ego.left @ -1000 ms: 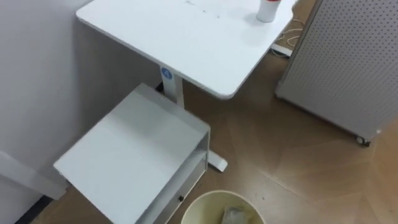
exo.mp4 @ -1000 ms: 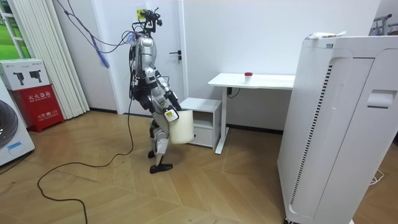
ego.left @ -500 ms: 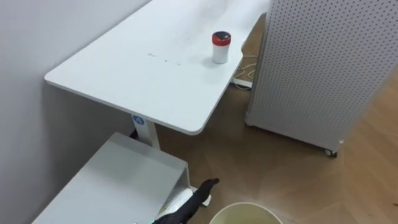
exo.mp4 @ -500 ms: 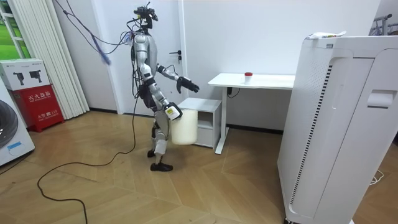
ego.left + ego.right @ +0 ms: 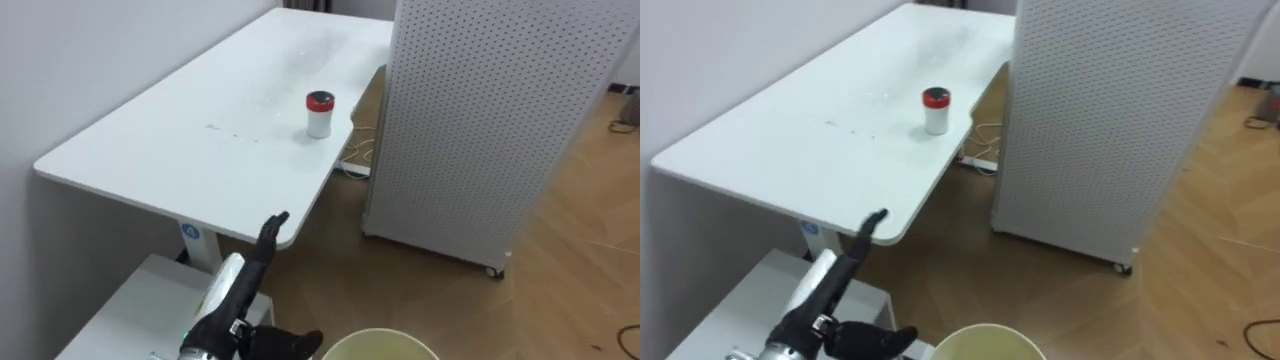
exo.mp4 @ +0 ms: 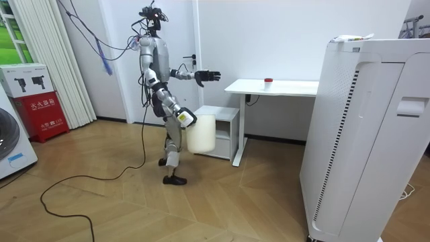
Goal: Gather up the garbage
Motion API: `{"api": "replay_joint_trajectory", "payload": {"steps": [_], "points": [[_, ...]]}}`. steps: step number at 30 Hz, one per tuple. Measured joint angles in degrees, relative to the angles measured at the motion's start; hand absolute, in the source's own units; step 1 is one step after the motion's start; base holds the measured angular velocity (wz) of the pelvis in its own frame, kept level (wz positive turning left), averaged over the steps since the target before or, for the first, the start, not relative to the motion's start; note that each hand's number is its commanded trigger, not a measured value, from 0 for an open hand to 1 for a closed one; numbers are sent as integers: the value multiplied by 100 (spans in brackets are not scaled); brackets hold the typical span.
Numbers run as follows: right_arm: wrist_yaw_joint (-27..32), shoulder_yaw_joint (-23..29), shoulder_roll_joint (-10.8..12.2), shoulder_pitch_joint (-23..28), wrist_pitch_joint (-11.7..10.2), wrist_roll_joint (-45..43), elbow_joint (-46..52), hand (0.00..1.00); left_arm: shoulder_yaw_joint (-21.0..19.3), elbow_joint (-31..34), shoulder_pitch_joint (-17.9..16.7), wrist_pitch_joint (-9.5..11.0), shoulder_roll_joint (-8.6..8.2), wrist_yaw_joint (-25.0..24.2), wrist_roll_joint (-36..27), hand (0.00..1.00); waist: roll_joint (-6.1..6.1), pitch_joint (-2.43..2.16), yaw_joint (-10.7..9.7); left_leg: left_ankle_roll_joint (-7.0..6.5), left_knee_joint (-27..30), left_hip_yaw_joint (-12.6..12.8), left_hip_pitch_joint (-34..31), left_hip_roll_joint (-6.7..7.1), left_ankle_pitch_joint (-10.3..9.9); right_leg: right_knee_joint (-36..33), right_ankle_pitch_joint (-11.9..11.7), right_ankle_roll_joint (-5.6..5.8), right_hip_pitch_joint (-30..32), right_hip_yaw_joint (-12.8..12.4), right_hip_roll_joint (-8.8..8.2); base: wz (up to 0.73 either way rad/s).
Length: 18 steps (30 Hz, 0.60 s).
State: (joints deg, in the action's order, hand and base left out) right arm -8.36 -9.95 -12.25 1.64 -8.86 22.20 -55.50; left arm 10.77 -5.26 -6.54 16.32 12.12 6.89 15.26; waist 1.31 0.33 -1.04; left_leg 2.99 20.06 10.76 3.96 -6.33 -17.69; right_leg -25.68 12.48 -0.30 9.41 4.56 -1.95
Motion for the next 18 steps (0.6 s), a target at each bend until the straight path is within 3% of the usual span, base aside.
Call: {"api": "replay_joint_trajectory", "payload": {"steps": [6,15,18], "points": [[-12,0,16,181,10,2,0,100,-170,5,-8,31,-14,413,-8,0,-19,-28,1,68,-241,4,195,-18,43,123,-98,-32,-82,-154,118,-20],[-27,-4,114,180,10,2,1,100,-154,4,-11,35,-6,894,-21,0,-92,-9,-23,86,-532,56,370,-3,55,302,-247,15,-111,-146,148,-10],[-111,-7,132,179,10,-9,12,100,-177,-4,-31,37,-28,1006,-144,0,-82,-3,89,87,-421,185,372,-17,55,176,-215,-24,-10,-52,143,-39]]}}
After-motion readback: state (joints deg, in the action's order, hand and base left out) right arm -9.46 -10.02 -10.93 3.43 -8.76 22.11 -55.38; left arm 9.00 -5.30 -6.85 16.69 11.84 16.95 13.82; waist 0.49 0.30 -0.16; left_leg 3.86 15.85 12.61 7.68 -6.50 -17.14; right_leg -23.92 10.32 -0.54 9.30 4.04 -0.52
